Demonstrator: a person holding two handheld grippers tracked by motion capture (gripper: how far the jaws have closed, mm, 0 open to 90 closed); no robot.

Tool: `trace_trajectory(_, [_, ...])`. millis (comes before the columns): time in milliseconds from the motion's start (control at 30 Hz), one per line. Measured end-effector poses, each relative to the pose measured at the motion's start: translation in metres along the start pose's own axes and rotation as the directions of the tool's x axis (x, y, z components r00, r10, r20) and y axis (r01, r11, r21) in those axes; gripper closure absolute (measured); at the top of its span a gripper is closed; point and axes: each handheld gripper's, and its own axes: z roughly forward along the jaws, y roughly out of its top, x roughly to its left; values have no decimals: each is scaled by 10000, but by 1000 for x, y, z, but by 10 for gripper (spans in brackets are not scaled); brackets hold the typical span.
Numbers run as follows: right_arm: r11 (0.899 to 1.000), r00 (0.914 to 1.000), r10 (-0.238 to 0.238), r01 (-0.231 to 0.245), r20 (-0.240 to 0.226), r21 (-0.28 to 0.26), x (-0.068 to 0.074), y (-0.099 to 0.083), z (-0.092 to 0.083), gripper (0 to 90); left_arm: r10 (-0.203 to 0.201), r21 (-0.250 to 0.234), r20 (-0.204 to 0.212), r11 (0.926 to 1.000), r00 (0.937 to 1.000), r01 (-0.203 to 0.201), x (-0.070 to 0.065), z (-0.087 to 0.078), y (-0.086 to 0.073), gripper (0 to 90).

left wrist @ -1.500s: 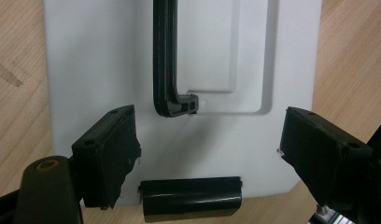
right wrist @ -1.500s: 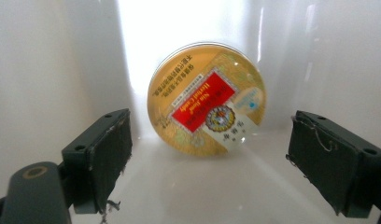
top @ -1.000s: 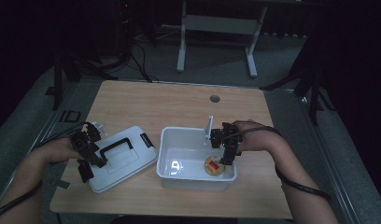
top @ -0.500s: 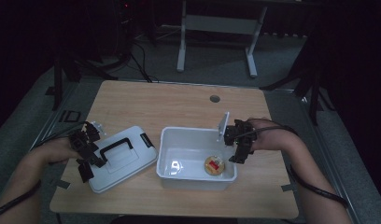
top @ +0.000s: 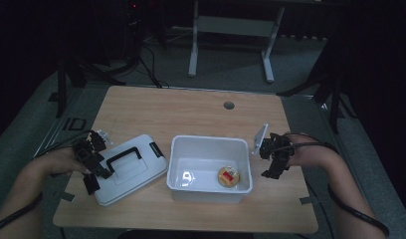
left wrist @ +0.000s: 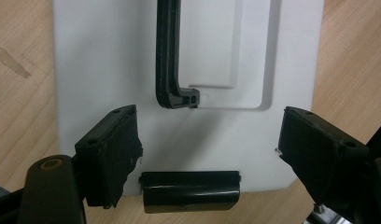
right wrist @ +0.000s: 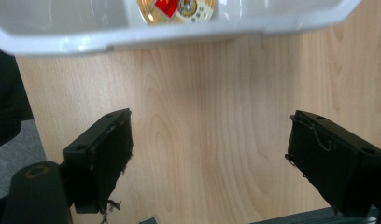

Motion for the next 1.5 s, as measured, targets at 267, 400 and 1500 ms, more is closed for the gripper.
trace_trajectory(267, [9986, 9990, 432, -427, -141, 313, 2, -22, 22, 141, 535, -116, -416, 9985, 9977, -540, -2, 0, 0, 300])
trace_trajectory(400, [9970, 9971, 701, -690, -305, 358, 3, -34, 34, 141, 688, -133, -468, 9975, 9965, -695, -3, 3, 0, 339])
trace_trajectory(1500, [9824, 9796, 1737, -1652, -1013, 877, 9, -67, 78, 146, 455, 1584, -761, 9868, 9961, -330, 0, 29, 24, 759])
